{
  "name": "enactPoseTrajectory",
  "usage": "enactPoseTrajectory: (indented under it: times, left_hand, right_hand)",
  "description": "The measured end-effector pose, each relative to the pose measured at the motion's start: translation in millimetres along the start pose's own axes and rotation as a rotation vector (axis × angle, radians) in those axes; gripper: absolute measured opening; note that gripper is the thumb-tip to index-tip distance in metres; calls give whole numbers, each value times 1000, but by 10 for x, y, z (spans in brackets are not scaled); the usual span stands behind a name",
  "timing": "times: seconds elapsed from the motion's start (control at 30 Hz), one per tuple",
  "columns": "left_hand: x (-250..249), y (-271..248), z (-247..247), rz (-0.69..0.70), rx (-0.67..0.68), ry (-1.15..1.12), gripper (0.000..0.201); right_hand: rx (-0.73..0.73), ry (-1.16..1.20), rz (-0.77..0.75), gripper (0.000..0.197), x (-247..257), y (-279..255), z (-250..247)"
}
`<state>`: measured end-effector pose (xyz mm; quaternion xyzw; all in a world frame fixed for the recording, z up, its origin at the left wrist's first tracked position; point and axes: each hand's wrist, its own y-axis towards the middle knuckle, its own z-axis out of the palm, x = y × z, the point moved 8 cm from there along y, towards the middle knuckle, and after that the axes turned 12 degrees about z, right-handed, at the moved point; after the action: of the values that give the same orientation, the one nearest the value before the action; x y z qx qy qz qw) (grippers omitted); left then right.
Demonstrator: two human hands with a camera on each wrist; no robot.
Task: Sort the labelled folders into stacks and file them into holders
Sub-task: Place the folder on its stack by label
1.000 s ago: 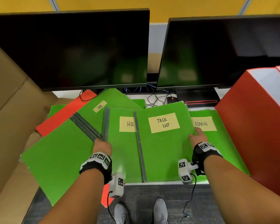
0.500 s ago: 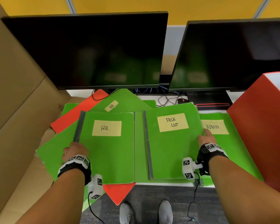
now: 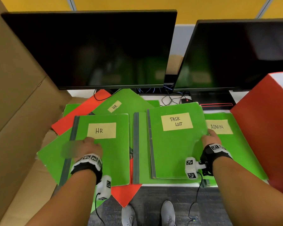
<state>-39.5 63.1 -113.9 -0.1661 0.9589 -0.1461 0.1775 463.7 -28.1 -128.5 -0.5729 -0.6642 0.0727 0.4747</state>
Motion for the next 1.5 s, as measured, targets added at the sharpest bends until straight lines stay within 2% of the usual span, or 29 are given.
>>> enactPoseTrajectory:
  times: [0.13, 0.23, 0.33, 0.43, 0.53, 0.63, 0.77, 0.87, 0.93, 1.13, 1.27, 1.37, 1.5]
  left_hand:
    - [-602, -136, 293, 249, 57, -196, 24]
    - [-927, -290, 515, 340, 143, -167, 30]
    - [-1095, -417, 682, 346, 236, -78, 50]
    - [-1153, -468, 786, 342, 269, -9, 53]
    - [-1150, -453, 791, 315, 244, -24, 42]
    - [-1141, -420, 753, 259, 236, -81, 12]
    - [-1121, -435, 728, 231, 187, -190, 4]
    - [-1128, -440, 692, 232, 122, -219, 28]
    - [-1123, -418, 642, 231, 91, -210, 32]
    - [-748, -233, 386, 75, -27, -302, 25]
    - [-272, -129, 137, -50, -128, -353, 31]
    - [101, -48, -16, -97, -188, -367, 25]
    - [460, 100, -49, -93, -199, -311, 41]
  right_hand:
    - [-47, 12, 12, 59, -30, 70, -216]
    - [-50, 13, 34, 59, -78, 141, -355]
    - [-55, 9, 38, 61, -109, 189, -468]
    - [-63, -1, 31, 63, -130, 244, -574]
    - [-64, -4, 40, 62, -162, 295, -657]
    - [-56, -8, 53, 62, -189, 335, -720]
    - [-49, -13, 53, 62, -192, 329, -724]
    - [-46, -19, 48, 62, -175, 311, -704]
    - [-41, -26, 44, 62, -153, 296, -687]
    - [-15, -13, 26, 60, -81, 235, -588]
    - [-11, 16, 21, 60, -70, 188, -497]
    - [-18, 26, 28, 61, -84, 119, -468]
    - [-26, 65, 48, 60, -105, 8, -411]
